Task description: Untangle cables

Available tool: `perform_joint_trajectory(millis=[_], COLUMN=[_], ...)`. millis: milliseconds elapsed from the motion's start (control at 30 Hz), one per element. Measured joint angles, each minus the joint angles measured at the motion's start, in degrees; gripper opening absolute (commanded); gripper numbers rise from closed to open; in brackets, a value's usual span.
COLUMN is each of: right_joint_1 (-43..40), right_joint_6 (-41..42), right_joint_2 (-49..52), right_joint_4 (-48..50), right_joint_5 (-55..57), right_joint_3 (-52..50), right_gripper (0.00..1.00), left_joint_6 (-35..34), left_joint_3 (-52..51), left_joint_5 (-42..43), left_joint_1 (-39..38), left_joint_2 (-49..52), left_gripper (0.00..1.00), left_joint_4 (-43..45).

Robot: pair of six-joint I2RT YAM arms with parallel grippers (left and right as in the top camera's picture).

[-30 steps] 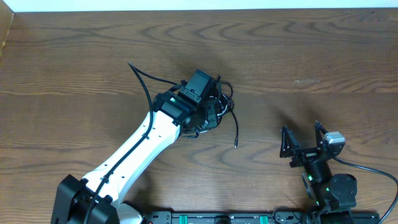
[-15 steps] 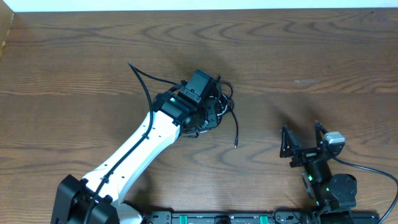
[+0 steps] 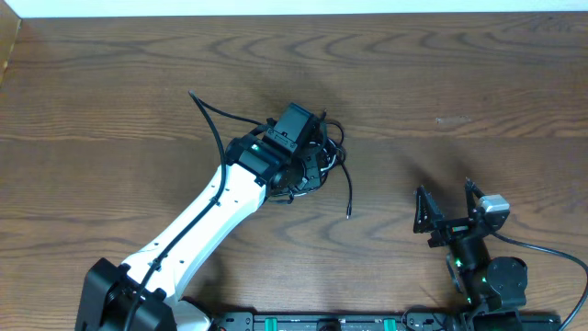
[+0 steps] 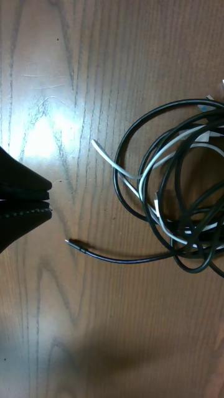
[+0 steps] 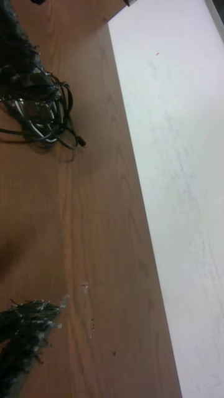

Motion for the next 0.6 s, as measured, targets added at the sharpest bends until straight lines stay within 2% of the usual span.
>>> perform_joint_trajectory(millis=[600], right_joint_1=[0.0], right_joint_6=[0.0], right_joint_2=[0.0], right_joint_4=[0.0], right_joint_5=[0.0], right_joint_3=[0.0], right_gripper=[0.99], left_joint_6=[0.0], left_joint_3=[0.0], left_joint_5=[-0.39], left_joint_1=[0.0], left_joint_2=[0.0], left_gripper=[0.08], left_joint_4=[0.02])
